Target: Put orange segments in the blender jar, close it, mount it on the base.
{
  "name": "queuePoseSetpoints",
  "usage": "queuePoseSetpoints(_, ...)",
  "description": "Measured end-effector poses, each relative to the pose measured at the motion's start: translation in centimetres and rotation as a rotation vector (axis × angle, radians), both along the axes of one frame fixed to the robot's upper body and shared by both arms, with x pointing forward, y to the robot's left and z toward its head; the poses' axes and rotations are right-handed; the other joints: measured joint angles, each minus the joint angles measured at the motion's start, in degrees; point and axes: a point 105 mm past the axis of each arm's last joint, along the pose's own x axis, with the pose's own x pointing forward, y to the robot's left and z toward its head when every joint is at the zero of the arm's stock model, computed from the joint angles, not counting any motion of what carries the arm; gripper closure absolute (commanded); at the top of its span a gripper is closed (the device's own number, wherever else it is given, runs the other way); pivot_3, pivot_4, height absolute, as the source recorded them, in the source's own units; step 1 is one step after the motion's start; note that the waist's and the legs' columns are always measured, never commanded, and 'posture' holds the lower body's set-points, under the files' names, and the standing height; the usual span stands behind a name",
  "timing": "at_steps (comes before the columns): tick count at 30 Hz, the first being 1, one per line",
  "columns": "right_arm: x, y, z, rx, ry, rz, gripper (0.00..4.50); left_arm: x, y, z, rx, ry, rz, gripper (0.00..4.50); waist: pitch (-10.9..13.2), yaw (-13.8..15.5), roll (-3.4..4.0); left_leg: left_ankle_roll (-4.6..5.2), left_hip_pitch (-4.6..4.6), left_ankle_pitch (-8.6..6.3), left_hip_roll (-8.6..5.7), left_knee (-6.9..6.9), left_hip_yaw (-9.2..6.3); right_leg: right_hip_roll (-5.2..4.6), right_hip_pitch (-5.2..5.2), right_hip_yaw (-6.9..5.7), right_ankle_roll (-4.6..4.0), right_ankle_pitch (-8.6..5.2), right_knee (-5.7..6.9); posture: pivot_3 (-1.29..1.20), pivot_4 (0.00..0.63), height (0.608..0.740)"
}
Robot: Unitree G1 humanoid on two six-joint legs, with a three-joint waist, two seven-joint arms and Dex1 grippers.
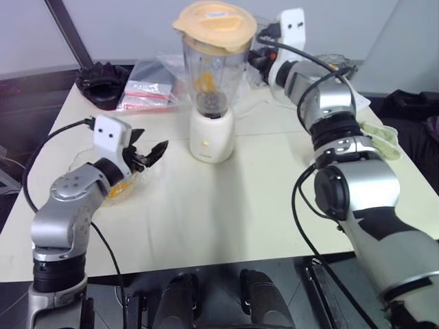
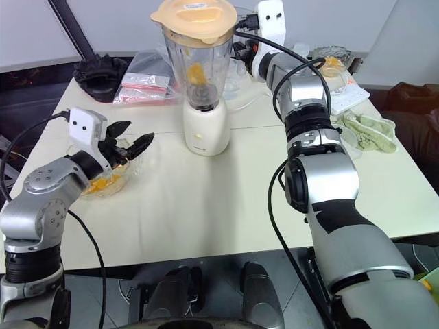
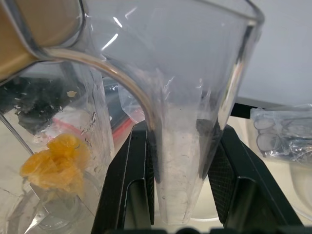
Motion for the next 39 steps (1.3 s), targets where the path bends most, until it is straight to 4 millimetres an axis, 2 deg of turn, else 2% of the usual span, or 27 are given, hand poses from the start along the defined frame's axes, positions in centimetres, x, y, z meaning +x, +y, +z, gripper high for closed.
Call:
queuePoseSetpoints(5, -0.1, 0.1, 0.1, -0.018, 0.011, 0.000, 3.58, 0.1, 0.0, -0.1, -0.003, 0.003, -0.004, 0.82, 0.0, 0.0, 0.00, -0.02, 0.04, 0.01, 0.00, 0.00, 0.00, 0.00, 0.03, 0.00, -0.03, 0.01, 0.01, 0.00, 0.150, 0.740)
queuePoseSetpoints(8, -0.1, 0.4, -1.3, -0.060, 0.059, -0.004, 3.58, 0.4, -0.3, -0.4, -0.006, 0.012, -0.013, 0.82, 0.0, 0.1, 0.01, -0.03, 0.02, 0.02, 0.01, 0.00, 0.00, 0.01, 0.00, 0.00, -0.03, 0.01, 0.01, 0.00, 0.150, 0.740)
queuePoseSetpoints(12, -0.3, 0.5, -0.9, -0.074, 0.048, -0.008, 3.58, 0.5, -0.3, -0.4, -0.010, 0.003, -0.013, 0.82, 0.0, 0.1, 0.01, -0.02, -0.04, 0.01, 0.00, -0.11, 0.02, -0.01, -0.05, 0.00, 0.01, 0.03, -0.09, 0.00, 0.150, 0.740)
queuePoseSetpoints(22, -0.2, -0.7, -1.3, -0.015, 0.134, -0.129, 3.58, 0.5, -0.7, 0.5, -0.021, -0.050, -0.030, 0.82, 0.0, 0.5, -0.04, -0.13, 0.03, 0.08, -0.02, -0.35, -0.03, -0.01, -0.03, -0.01, -0.04, 0.00, -0.16, 0.00, 0.150, 0.740)
queuePoseSetpoints(31, -1.8, -0.5, -1.7, -0.023, 0.117, -0.130, 3.58, 0.8, -1.0, 0.9, -0.060, -0.064, -0.053, 0.82, -0.1, 0.9, -0.08, -0.13, 0.06, 0.09, -0.03, -0.44, -0.03, -0.01, -0.03, -0.02, -0.02, 0.02, -0.19, 0.00, 0.150, 0.740)
queuePoseSetpoints(39, -2.4, -0.3, -1.8, -0.033, 0.090, -0.104, 3.58, 0.9, -1.3, 1.4, -0.071, -0.073, -0.076, 0.82, -0.1, 0.7, -0.09, -0.13, 0.18, 0.09, -0.02, -0.58, -0.01, 0.01, 0.01, -0.03, 0.02, 0.03, -0.19, 0.00, 0.150, 0.740)
